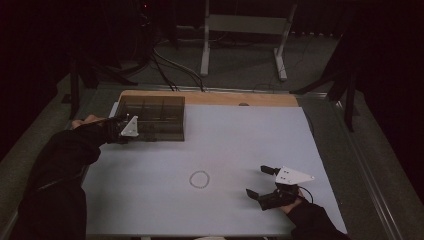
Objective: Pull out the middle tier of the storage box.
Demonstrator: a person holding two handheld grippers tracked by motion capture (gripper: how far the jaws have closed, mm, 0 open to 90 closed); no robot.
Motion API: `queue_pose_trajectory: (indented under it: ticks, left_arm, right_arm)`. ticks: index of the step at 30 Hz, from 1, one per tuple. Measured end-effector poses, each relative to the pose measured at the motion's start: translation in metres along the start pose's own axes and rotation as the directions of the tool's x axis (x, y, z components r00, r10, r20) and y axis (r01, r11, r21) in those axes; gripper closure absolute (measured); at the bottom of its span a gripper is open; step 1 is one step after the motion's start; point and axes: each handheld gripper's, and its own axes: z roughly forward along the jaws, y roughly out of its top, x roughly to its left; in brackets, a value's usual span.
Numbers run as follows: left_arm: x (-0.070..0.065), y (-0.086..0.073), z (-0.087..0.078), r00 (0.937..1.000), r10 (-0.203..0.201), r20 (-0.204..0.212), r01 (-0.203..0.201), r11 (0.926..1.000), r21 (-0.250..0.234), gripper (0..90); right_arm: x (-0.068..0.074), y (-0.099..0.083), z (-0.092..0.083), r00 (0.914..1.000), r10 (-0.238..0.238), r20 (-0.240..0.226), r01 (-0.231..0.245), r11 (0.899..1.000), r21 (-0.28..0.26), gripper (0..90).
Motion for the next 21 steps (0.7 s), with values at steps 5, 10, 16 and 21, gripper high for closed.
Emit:
queue_pose_trajectory:
  ticks: [5, 10, 16, 21]
  left_arm:
    - [0.0, 0.002, 0.005, 0.9988, 0.048, 0.004, -0.048, 0.9982, 0.036, 76.4]
    - [0.003, 0.006, 0.009, 0.9977, 0.065, 0.018, -0.066, 0.9962, 0.056, 78.5]
    - [0.006, 0.008, 0.011, 0.9959, 0.081, 0.039, -0.084, 0.9945, 0.063, 81.7]
    - [0.009, 0.01, 0.01, 0.9937, 0.09, 0.066, -0.095, 0.9928, 0.073, 85.3]
  right_arm:
    - [0.0, 0.0, 0.0, 1.0, -0.001, 0.0, 0.001, 1.0, 0.002, 1.9]
    - [0.0, 0.0, 0.0, 1.0, 0.0, 0.001, 0.0, 1.0, 0.002, 1.9]
    - [0.0, 0.0, 0.0, 1.0, 0.0, 0.001, 0.0, 1.0, 0.003, 1.9]
    - [0.0, 0.0, 0.0, 1.0, -0.003, 0.001, 0.003, 1.0, 0.005, 2.0]
